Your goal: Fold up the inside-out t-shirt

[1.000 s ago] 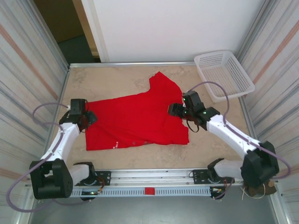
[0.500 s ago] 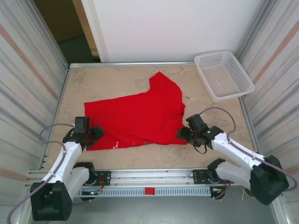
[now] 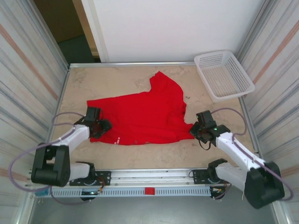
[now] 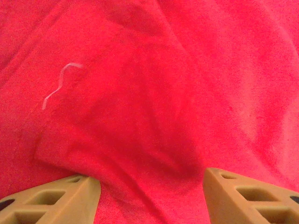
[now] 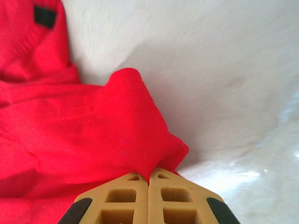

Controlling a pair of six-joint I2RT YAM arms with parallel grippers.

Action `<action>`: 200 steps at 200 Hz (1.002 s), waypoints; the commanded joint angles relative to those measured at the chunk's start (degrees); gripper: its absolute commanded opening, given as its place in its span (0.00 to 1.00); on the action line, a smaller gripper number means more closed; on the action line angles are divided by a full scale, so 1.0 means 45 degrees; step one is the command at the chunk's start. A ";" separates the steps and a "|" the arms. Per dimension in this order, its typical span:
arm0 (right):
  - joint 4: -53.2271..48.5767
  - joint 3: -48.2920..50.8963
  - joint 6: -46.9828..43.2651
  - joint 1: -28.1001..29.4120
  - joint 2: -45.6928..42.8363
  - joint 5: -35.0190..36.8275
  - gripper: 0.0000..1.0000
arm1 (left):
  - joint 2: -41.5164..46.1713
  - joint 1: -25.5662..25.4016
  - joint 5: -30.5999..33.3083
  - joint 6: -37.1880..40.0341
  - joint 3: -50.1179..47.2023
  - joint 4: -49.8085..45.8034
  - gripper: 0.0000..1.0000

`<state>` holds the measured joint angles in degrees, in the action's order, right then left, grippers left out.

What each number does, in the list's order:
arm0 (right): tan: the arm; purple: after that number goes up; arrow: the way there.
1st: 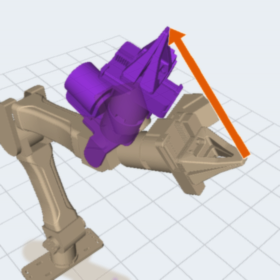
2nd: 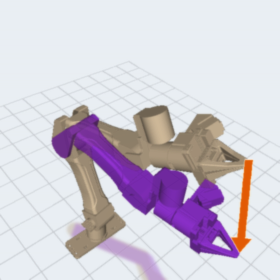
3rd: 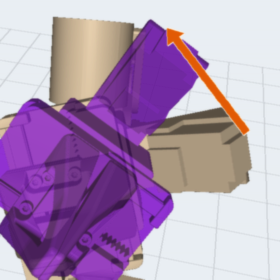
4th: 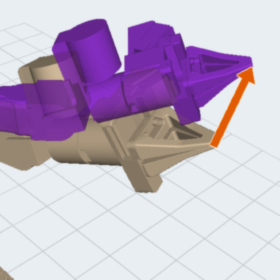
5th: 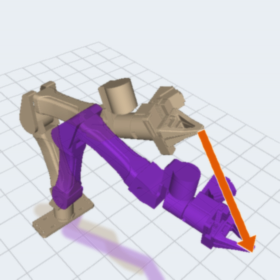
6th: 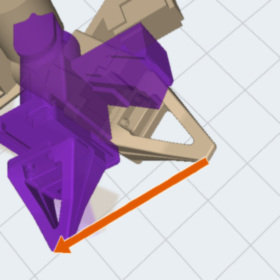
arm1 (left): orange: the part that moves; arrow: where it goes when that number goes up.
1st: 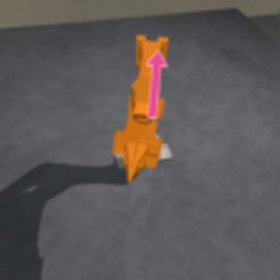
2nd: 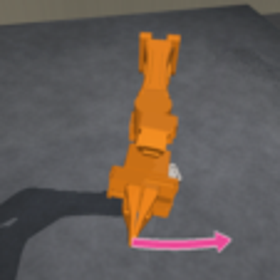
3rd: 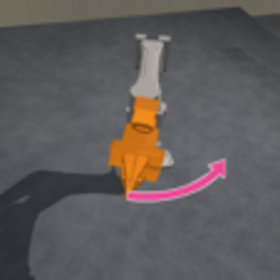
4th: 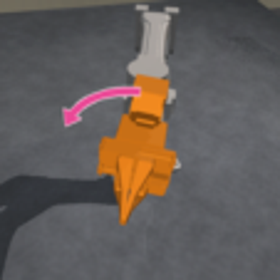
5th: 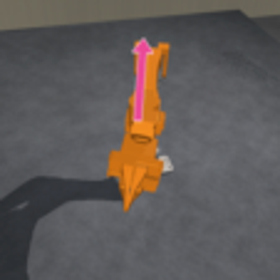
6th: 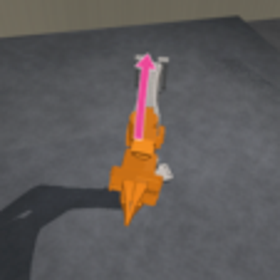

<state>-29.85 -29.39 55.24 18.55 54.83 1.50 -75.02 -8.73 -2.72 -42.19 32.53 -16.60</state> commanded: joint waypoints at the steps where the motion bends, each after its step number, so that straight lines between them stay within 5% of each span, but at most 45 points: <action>1: -0.2238 -0.0140 0.0683 -0.0583 -0.1325 0.1159 0.00 | -0.1213 -0.0284 0.0515 0.0836 0.0642 0.0134 0.60; 51: -0.4317 0.0275 0.2455 -0.0372 -0.4312 0.2480 0.00 | -0.1876 -0.0364 0.1052 0.2293 0.1809 -0.0496 0.61; 80: -0.4508 0.0110 0.2370 -0.0371 -0.4266 0.2502 0.00 | -0.1012 -0.0130 0.1501 0.2812 0.2144 -0.1405 0.61; 96: -0.4475 -0.0143 0.2079 -0.0376 -0.3670 0.2163 0.40 | 0.0106 0.0098 0.1520 0.2938 0.2260 -0.2031 0.61; 103: -0.4460 -0.0351 0.1833 -0.0308 -0.3433 0.2145 0.49 | 0.0690 0.0170 0.1531 0.2983 0.2307 -0.2264 0.61; 141: -0.2726 -0.1653 -0.0734 0.0117 -0.1752 0.2070 0.54 | 0.1788 0.0383 0.0810 0.3618 0.3289 -0.2991 0.65; 200: -0.0795 -0.3623 -0.4036 0.0087 0.3632 0.0179 0.64 | -0.2540 -0.0072 0.0210 0.4874 0.5375 -0.3366 0.61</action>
<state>-36.64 -44.12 44.75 18.79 66.32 5.61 -80.90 -7.60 -1.41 -23.79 54.85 -28.73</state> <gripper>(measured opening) 0.641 0.622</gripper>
